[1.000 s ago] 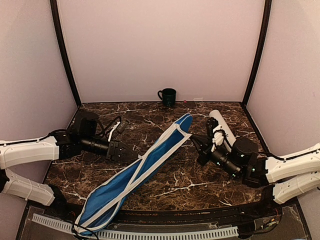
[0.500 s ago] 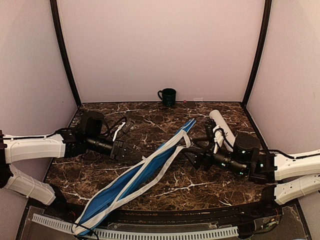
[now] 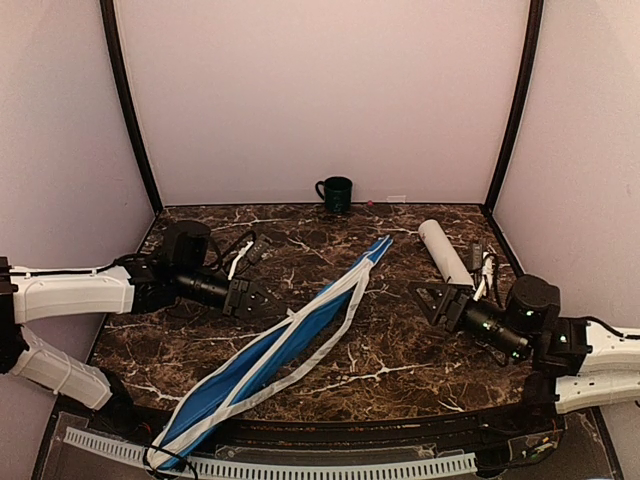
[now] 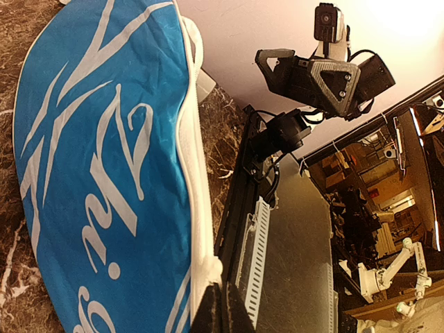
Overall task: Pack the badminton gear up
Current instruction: Zip the zipper on the racket bag, then pick up the racket bag from the center of the board.
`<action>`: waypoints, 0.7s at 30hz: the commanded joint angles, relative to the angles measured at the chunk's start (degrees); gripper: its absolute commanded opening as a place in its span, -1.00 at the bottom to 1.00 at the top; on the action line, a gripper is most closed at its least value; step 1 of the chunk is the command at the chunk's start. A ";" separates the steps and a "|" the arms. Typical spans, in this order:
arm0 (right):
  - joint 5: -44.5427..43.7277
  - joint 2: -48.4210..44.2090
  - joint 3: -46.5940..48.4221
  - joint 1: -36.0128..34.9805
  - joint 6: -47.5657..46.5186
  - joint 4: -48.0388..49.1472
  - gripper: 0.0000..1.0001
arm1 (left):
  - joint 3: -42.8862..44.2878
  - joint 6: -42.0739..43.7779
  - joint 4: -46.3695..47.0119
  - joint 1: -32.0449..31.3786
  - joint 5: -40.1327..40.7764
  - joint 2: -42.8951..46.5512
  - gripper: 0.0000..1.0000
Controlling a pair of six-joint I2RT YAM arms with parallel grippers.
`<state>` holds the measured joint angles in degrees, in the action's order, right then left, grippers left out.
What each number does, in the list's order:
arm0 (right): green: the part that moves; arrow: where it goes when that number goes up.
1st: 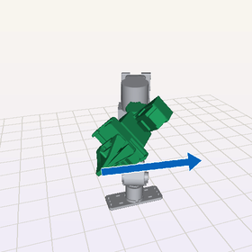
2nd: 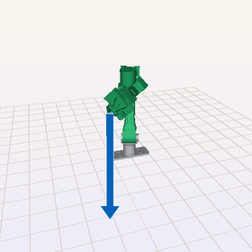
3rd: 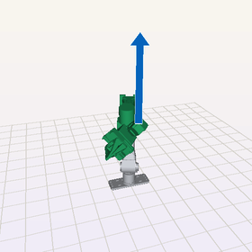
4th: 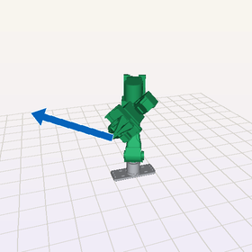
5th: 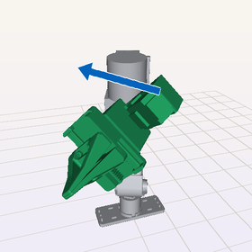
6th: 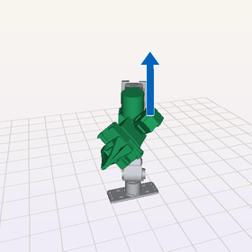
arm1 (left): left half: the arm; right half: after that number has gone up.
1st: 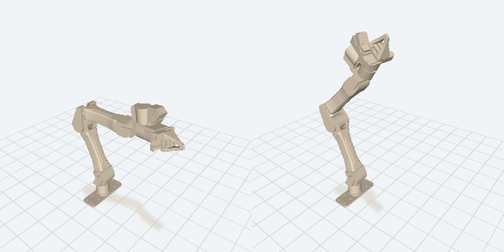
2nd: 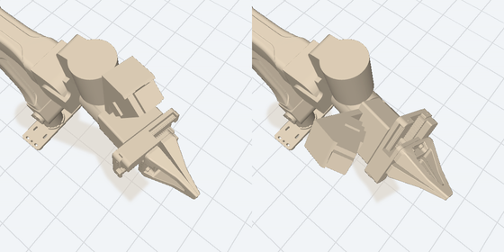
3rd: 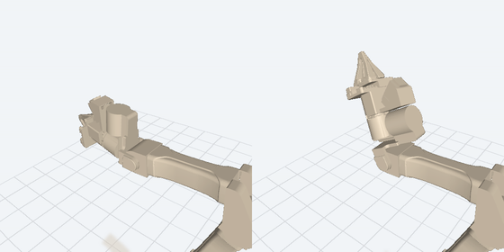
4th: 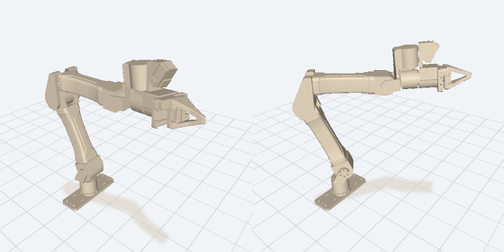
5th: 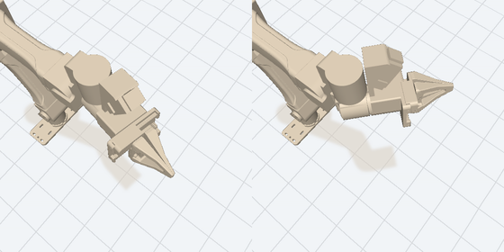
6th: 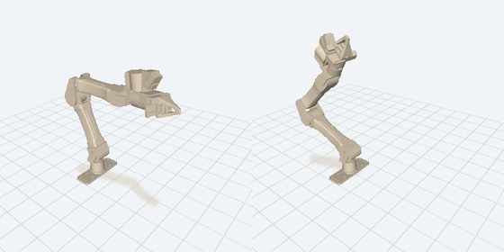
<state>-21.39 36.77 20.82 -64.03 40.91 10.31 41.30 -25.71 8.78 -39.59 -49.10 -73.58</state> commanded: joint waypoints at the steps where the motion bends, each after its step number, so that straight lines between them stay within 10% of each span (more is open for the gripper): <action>1: -1.94 8.83 10.47 0.18 8.98 -8.07 0.37 | 2.46 0.02 2.16 0.04 0.23 -0.27 -1.00; 21: 12.23 43.15 25.73 -3.25 30.12 7.80 -0.13 | 3.08 0.64 1.95 -0.02 -0.77 -1.30 -1.00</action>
<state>-11.20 78.15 44.03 -66.83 69.17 12.12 42.30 -25.96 9.10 -39.59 -48.93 -75.11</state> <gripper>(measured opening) 0.436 0.008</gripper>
